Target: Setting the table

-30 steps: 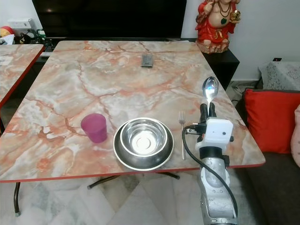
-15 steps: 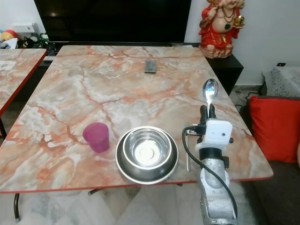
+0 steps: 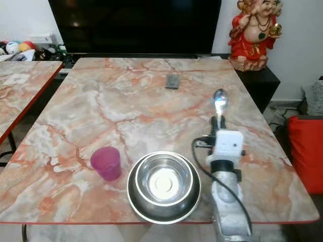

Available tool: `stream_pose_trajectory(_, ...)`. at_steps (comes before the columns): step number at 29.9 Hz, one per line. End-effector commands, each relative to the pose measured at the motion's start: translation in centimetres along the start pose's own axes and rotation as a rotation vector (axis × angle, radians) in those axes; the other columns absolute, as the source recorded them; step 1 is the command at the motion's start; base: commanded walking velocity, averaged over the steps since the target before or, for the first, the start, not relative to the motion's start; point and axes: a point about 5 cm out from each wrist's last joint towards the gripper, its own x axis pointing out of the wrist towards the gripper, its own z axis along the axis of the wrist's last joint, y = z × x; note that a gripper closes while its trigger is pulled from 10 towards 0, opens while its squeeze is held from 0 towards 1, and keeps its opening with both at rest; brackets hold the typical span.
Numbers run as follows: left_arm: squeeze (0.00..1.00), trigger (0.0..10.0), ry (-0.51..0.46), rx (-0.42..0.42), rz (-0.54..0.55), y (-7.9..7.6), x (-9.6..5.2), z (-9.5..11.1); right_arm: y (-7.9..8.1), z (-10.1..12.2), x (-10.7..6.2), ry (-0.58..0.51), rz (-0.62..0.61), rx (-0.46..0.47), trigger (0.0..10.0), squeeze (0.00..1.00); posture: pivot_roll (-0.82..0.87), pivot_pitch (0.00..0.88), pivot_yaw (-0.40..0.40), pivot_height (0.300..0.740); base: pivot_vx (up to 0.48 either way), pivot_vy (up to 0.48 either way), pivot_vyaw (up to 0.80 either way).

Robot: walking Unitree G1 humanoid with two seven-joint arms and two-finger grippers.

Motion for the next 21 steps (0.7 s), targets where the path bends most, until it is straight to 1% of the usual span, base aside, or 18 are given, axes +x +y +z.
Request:
stream_pose_trajectory(1, 0.0, 10.0, 0.026, 0.016, -0.069, -2.1, -0.1, -0.7, -0.4, -0.7, -0.1, 0.054, -0.025, -0.013, 10.0, 0.0, -0.01, 0.114, -0.029, 0.74, 0.0, 0.0, 0.0)
stream_pose_trajectory(2, 0.0, 10.0, 0.026, 0.016, -0.069, -2.1, -0.1, -0.7, -0.4, -0.9, -0.1, 0.072, -0.028, -0.018, 10.0, 0.0, -0.01, 0.114, -0.029, 0.74, 0.0, 0.0, 0.0)
stream_pose_trajectory(3, 0.0, 10.0, 0.026, 0.018, -0.069, -2.2, -0.1, -0.7, -0.6, -1.7, -0.2, 0.123, -0.034, -0.023, 10.0, 0.0, -0.01, 0.112, -0.03, 0.74, 0.0, 0.0, 0.0)
stream_pose_trajectory(5, 0.0, 10.0, 0.027, 0.018, -0.069, -2.1, -0.2, -0.7, -1.0, -2.6, -0.3, 0.193, -0.06, -0.041, 10.0, 0.0, -0.01, 0.113, -0.03, 0.74, 0.0, 0.0, 0.0)
stream_pose_trajectory(6, 0.0, 10.0, 0.028, 0.018, -0.069, -2.0, -0.2, -0.8, -1.1, -2.7, -0.3, 0.197, -0.07, 0.001, 10.0, 0.0, -0.01, 0.11, -0.029, 0.74, 0.0, 0.0, 0.0)
stream_pose_trajectory(7, 0.0, 10.0, 0.029, 0.018, -0.068, -2.0, -0.2, -0.8, -1.2, -2.7, -0.3, 0.2, -0.075, 0.022, 10.0, 0.0, -0.01, 0.111, -0.028, 0.74, 0.0, 0.0, 0.0)
stream_pose_trajectory(10, 0.0, 10.0, 0.037, 0.018, -0.064, -1.3, -0.3, -1.2, -1.3, -3.2, -0.4, 0.266, -0.071, 0.092, 10.0, 0.0, -0.01, 0.108, -0.029, 0.74, 0.0, 0.0, 0.0)
stream_pose_trajectory(11, 0.0, 10.0, 0.042, 0.016, -0.059, -0.8, -0.4, -1.4, -1.5, -3.5, -0.5, 0.309, -0.066, 0.097, 10.0, 0.0, -0.01, 0.109, -0.028, 0.74, 0.0, 0.0, 0.0)
stream_pose_trajectory(14, 0.0, 10.0, 0.056, 0.015, -0.047, 0.4, -0.6, -1.9, -1.6, -3.5, -0.4, 0.311, -0.047, 0.079, 10.0, 0.0, -0.02, 0.107, -0.025, 0.74, 0.0, 0.0, 0.0)
stream_pose_trajectory(15, 0.0, 10.0, 0.056, 0.015, -0.047, 0.4, -0.6, -1.9, -1.6, -3.5, -0.4, 0.311, -0.047, 0.079, 10.0, 0.0, -0.02, 0.107, -0.025, 0.74, 0.0, 0.0, 0.0)
stream_pose_trajectory(16, 0.0, 10.0, 0.065, 0.016, -0.043, 0.9, -0.7, -2.2, -1.5, -3.9, -0.5, 0.344, -0.022, 0.061, 10.0, 0.0, -0.02, 0.106, -0.025, 0.74, 0.0, 0.0, 0.0)
stream_pose_trajectory(17, 0.0, 10.0, 0.065, 0.016, -0.043, 0.9, -0.7, -2.2, -1.5, -3.9, -0.5, 0.344, -0.022, 0.061, 10.0, 0.0, -0.02, 0.106, -0.025, 0.74, 0.0, 0.0, 0.0)
stream_pose_trajectory(18, 0.0, 10.0, 0.07, 0.017, -0.041, 1.3, -0.7, -2.3, -1.4, -4.2, -0.6, 0.372, -0.001, 0.044, 10.0, 0.0, -0.02, 0.103, -0.023, 0.74, 0.0, 0.0, 0.0)
stream_pose_trajectory(21, 0.0, 10.0, 0.064, 0.019, -0.031, 2.2, -0.5, -1.4, -1.3, -4.9, -0.9, 0.417, 0.009, 0.018, 10.0, 0.0, -0.02, 0.102, -0.022, 0.74, 0.0, 0.0, 0.0)
